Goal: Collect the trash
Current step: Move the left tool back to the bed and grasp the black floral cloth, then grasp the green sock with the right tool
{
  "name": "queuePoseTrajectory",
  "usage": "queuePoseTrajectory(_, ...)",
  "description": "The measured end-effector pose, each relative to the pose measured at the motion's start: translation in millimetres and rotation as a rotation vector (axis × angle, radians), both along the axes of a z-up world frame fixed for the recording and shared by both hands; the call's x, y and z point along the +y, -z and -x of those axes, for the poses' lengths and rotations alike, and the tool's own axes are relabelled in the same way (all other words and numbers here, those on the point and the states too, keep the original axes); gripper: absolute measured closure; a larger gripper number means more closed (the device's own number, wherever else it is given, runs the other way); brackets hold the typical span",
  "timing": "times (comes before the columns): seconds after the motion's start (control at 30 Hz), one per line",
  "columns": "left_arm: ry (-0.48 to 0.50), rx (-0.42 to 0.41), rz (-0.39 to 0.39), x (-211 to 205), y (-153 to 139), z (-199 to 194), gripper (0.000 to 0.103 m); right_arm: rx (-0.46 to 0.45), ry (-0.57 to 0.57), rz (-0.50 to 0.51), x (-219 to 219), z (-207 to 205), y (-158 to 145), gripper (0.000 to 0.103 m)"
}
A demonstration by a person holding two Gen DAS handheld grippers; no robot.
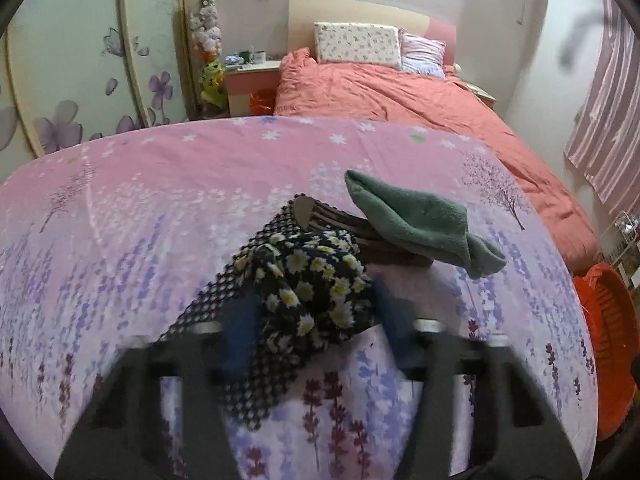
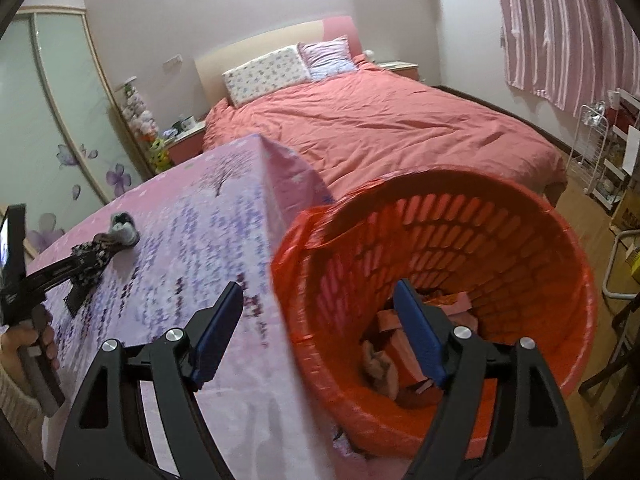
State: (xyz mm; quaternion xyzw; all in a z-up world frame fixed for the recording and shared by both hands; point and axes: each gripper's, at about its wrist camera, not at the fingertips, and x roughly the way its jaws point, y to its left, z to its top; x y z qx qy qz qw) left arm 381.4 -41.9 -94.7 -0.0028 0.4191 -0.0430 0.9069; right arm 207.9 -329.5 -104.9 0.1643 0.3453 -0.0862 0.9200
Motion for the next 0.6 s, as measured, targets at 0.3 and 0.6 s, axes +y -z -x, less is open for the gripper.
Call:
queuePoseTrajectory(0.3, -0.019, -0.019, -0.026, 64.0, -10.4, 48.4, 0.081, 0.002, -0.117, 0.004, 53.0, -13.9, -5.9, 0.026)
queuePoseTrajectory(0.6, -0.129, 0.026, -0.064, 130.9, 8.6, 56.2, 0.077, 0.012, -0.260, 0.045, 123.7, -52.0, -8.7, 0.035)
